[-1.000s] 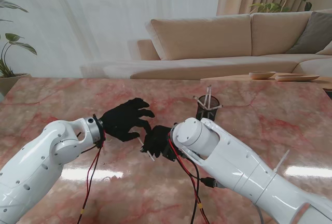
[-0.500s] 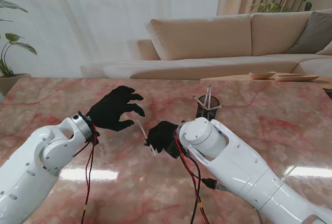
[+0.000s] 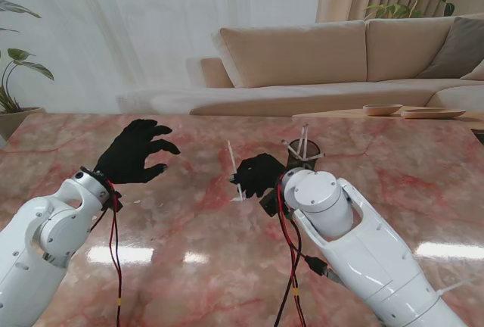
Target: Insert makeup brushes into the holder
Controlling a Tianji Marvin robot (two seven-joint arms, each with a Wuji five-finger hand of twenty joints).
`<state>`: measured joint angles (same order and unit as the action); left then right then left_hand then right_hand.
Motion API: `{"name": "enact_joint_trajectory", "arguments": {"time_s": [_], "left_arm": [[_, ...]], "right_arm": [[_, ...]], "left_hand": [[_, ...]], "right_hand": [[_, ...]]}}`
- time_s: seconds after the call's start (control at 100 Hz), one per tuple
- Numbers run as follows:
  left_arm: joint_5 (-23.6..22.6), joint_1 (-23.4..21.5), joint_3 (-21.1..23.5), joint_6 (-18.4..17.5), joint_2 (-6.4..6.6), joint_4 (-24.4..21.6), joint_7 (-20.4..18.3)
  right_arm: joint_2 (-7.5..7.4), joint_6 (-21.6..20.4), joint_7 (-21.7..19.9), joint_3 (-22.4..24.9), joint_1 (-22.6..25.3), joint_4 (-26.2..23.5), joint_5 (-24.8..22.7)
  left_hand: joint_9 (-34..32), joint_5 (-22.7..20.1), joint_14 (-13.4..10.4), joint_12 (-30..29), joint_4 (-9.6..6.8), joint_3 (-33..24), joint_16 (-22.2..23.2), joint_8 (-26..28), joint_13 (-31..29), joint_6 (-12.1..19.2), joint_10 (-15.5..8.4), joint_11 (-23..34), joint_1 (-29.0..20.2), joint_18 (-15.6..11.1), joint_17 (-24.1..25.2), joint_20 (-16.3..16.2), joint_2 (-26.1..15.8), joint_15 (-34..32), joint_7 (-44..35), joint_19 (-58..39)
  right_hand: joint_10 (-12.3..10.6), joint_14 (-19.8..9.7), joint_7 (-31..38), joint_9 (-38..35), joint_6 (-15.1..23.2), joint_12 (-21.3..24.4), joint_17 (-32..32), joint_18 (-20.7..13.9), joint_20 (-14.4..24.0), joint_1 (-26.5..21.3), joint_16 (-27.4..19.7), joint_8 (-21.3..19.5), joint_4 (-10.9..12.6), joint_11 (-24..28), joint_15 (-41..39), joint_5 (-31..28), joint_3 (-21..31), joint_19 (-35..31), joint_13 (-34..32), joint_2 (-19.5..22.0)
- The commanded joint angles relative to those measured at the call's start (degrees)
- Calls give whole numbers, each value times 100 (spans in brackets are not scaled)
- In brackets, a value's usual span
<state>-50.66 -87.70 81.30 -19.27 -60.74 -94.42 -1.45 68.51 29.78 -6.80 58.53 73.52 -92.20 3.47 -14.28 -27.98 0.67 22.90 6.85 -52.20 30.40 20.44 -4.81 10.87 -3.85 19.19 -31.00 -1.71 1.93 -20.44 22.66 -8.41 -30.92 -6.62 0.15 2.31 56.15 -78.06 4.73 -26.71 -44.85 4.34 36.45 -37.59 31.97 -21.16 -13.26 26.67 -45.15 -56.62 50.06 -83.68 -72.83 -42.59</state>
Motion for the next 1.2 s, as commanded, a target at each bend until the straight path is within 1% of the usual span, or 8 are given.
{"name": "enact_joint_trajectory", "arguments": {"time_s": [0.0, 0.12, 0.28, 0.4, 0.59, 0.8, 1.04, 1.19], "left_arm": [[11, -62, -40, 41, 9, 138, -13], [46, -65, -110, 47, 19, 226, -76], [100, -57, -196, 128, 16, 293, -92], [110, -49, -230, 157, 19, 320, -110], [108, -66, -229, 187, 27, 309, -168], [140, -81, -261, 241, 31, 325, -228], [197, -51, -314, 268, 35, 437, -260], [225, -26, -358, 281, 37, 514, -275]], "right_arm": [[-5, -17, 77, 123, 65, -127, -36], [38, -69, 397, 413, 217, -320, -120], [132, -29, 837, 739, 296, -389, -189], [190, -44, 1102, 964, 304, -359, -183], [281, -250, 1505, 1234, 232, -122, -201], [394, -542, 1964, 1408, 54, 406, -226], [530, -1280, 2540, 1516, -330, 1317, -256], [572, -1411, 2642, 1565, -586, 1802, -287]], "left_hand": [[236, 249, -103, -102, -157, 149, -49, -107, 216, -122, 57, -168, 296, 28, 16, 100, -168, 241, 97, 328], [256, 278, -105, -114, -166, 177, -55, -121, 239, -150, 75, -234, 321, 30, 16, 144, -170, 289, 128, 361], [272, 296, -105, -120, -171, 228, -55, -134, 259, -184, 79, -319, 332, 41, 5, 217, -178, 357, 154, 404], [284, 291, -111, -116, -175, 245, -58, -135, 255, -194, 78, -357, 339, 44, 1, 255, -186, 380, 153, 422], [290, 328, -107, -102, -182, 287, -86, -147, 250, -210, 88, -413, 356, 57, -4, 313, -193, 410, 180, 445], [315, 386, -106, -103, -190, 312, -132, -166, 247, -246, 90, -482, 364, 63, -5, 366, -201, 434, 220, 464], [318, 423, -93, -81, -198, 337, -186, -177, 248, -271, 98, -538, 362, 73, -7, 433, -201, 445, 239, 487], [321, 427, -92, -66, -201, 348, -206, -178, 243, -287, 106, -554, 363, 75, -14, 466, -208, 442, 238, 493]], "right_hand": [[175, -68, 304, -410, 636, -82, -119, -228, 175, -158, 139, -175, -83, 125, -147, -337, 392, -321, -237, -13], [163, -82, 305, -421, 645, -76, -102, -234, 192, -145, 143, -154, -86, 126, -149, -350, 398, -320, -242, -12], [178, -69, 316, -445, 640, -71, -119, -205, 216, -147, 167, -129, -85, 136, -194, -363, 417, -334, -249, -17], [172, -71, 330, -452, 629, -67, -129, -194, 227, -146, 174, -118, -86, 140, -214, -378, 429, -340, -249, -22], [156, -73, 332, -451, 645, -48, -118, -187, 233, -146, 161, -89, -88, 132, -191, -382, 453, -328, -235, -29], [139, -89, 349, -470, 659, -37, -57, -172, 235, -143, 149, -63, -91, 138, -157, -405, 473, -295, -243, -34], [141, -82, 369, -483, 665, -33, -42, -154, 255, -149, 164, -38, -91, 152, -177, -424, 497, -314, -240, -45], [154, -71, 377, -489, 649, -33, -34, -150, 264, -148, 170, -27, -94, 161, -189, -424, 499, -329, -246, -47]]}}
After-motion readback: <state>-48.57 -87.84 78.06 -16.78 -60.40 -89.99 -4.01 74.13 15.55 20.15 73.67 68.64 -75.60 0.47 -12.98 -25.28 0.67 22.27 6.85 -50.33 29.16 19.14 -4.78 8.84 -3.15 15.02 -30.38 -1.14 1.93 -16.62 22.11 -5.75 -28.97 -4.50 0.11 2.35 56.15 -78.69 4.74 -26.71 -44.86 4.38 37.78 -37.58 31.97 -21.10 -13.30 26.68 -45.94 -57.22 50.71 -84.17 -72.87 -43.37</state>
